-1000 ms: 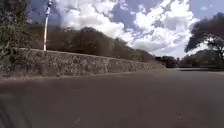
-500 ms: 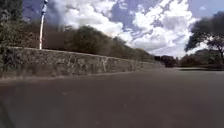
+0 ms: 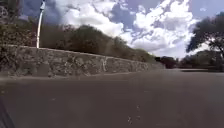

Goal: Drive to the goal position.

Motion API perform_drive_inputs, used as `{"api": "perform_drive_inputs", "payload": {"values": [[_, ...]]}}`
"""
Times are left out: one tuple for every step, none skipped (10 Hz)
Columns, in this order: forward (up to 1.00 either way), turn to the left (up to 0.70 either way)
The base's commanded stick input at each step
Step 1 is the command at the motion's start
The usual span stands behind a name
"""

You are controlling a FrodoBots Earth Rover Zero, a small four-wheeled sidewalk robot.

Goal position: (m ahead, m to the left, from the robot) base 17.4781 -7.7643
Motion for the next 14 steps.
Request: {"api": "perform_drive_inputs", "payload": {"values": [[0.70,0.00],[0.70,0.00],[0.70,0.00],[0.70,0.00],[0.70,0.00],[0.70,0.00],[0.70,0.00],[0.70,0.00],[0.70,0.00],[0.70,0.00],[0.70,0.00],[0.70,0.00],[0.70,0.00],[0.70,0.00]]}}
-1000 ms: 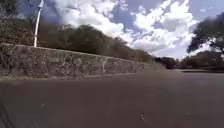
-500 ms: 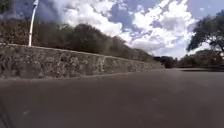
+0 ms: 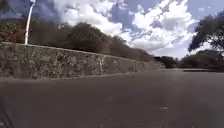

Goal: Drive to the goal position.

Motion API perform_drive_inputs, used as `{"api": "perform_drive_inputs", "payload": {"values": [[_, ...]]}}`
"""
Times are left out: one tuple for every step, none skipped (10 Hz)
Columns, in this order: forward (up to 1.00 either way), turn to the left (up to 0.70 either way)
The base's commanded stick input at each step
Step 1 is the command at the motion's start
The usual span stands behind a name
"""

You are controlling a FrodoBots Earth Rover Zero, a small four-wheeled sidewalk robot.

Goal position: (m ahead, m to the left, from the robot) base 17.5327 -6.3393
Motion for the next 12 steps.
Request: {"api": "perform_drive_inputs", "payload": {"values": [[0.70,0.00],[0.70,0.00],[0.70,0.00],[0.70,0.00],[0.70,0.00],[0.70,0.00],[0.70,0.00],[0.70,0.00],[0.70,0.00],[0.70,0.00],[0.70,0.00],[0.70,0.00]]}}
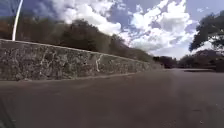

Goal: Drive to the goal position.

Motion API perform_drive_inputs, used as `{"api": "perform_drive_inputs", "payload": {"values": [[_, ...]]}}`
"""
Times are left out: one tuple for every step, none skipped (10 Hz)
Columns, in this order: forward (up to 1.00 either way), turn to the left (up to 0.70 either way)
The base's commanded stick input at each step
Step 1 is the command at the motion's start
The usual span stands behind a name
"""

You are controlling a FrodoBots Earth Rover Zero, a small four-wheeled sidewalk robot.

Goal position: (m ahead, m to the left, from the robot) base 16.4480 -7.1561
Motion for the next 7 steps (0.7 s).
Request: {"api": "perform_drive_inputs", "payload": {"values": [[0.70,0.00],[0.70,0.00],[0.70,0.00],[0.70,0.00],[0.70,0.00],[0.70,0.00],[0.70,0.00]]}}
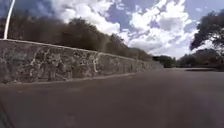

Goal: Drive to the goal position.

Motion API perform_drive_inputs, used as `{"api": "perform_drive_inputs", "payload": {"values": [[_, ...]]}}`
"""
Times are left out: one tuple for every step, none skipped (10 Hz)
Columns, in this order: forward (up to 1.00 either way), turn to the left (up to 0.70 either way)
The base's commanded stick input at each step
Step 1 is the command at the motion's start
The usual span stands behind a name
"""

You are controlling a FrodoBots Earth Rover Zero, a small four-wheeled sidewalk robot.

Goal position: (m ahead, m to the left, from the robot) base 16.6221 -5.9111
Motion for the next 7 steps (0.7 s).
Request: {"api": "perform_drive_inputs", "payload": {"values": [[0.70,0.00],[0.70,0.00],[0.70,0.00],[0.70,0.00],[0.70,0.00],[0.70,0.00],[0.70,0.00]]}}
